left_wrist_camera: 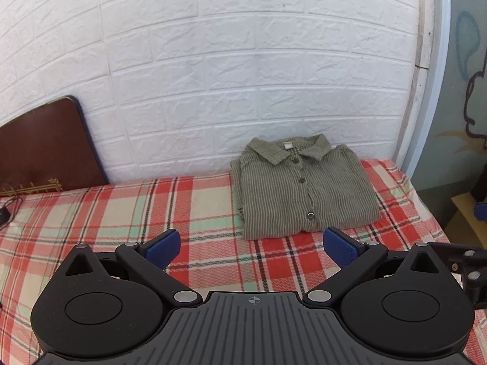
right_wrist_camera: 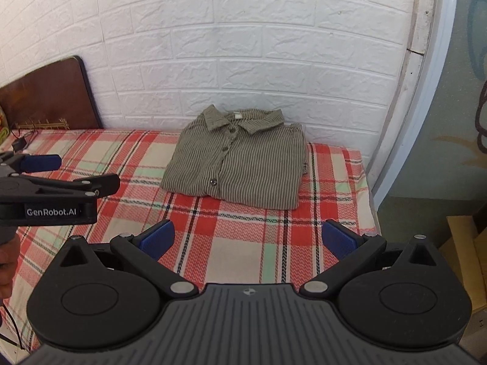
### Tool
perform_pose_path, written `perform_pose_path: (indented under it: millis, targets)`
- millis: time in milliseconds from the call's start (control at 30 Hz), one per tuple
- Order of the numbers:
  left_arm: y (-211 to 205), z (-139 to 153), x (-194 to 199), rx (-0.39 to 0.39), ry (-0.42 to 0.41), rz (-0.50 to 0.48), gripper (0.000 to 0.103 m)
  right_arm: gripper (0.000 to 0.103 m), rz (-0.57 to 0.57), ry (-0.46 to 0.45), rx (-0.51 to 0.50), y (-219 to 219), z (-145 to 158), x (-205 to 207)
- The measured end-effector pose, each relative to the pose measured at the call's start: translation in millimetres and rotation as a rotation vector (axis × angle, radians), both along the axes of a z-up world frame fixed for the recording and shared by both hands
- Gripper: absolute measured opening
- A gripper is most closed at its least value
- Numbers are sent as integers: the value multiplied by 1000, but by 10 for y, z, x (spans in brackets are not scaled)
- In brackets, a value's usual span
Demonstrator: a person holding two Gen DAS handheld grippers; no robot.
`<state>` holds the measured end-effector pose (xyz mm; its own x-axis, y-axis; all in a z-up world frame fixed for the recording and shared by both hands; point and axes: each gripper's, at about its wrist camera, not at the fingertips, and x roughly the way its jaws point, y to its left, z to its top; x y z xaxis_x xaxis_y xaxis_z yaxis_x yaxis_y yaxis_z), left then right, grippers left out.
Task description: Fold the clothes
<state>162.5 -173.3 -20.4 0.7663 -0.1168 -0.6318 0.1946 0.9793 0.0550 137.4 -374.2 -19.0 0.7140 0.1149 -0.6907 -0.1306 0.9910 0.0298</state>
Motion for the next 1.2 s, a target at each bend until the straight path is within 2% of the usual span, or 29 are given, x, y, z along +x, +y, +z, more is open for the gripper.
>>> perform_pose_path:
  millis: [467,800,1200]
  targets:
    - [-156,-51,248,16,50,22,103,102,-4,59,-32,-2,25,246]
    - [-283,-95,387,39,74,19,103,102,5,63,-85,-16,129,335]
    - [-377,-161,408,64,67,5,103,102,17,94,-87,-20,21,402]
